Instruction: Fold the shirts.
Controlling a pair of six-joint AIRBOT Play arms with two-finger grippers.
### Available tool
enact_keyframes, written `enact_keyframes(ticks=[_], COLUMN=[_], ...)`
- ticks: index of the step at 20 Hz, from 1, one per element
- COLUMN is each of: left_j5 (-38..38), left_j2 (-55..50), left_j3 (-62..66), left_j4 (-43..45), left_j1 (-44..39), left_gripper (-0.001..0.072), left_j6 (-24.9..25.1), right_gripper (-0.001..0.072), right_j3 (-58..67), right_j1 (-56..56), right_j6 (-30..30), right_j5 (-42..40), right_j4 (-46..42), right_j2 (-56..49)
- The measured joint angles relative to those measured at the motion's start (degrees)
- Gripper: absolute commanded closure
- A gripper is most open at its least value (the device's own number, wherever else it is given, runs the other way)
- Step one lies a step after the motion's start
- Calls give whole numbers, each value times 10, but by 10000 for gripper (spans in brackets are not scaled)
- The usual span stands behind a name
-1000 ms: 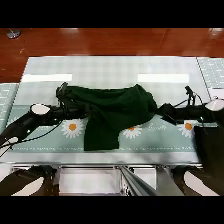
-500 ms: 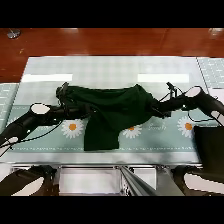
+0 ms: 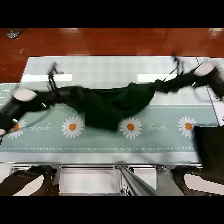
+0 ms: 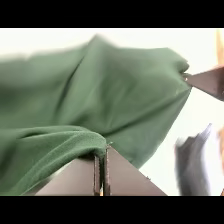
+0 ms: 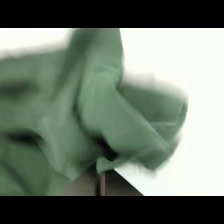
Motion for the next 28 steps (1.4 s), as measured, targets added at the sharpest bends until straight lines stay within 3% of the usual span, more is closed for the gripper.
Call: enact_keyframes(ticks=[6,12,17,22,28], left_j5=[-26,-66,-94,-176,-262], left_j2=[26,67,141,181,188], left_j3=[379,670,710,690,575], left_j4=[89,235,277,298,355], left_j1=[56,65,66,66,66], left_gripper=[684,684,683,684,683], left_j6=[-71,-141,-156,-177,-214], right_gripper=[693,693,692,692,693], right_j3=[409,478,470,451,301], right_j1=[-7,-7,-7,-7,-7], right_j6=[44,24,5,1,5], right_j5=[54,66,75,132,163], right_j4=[-20,-40,-64,-34,-17], right_j2=[36,196,306,336,340])
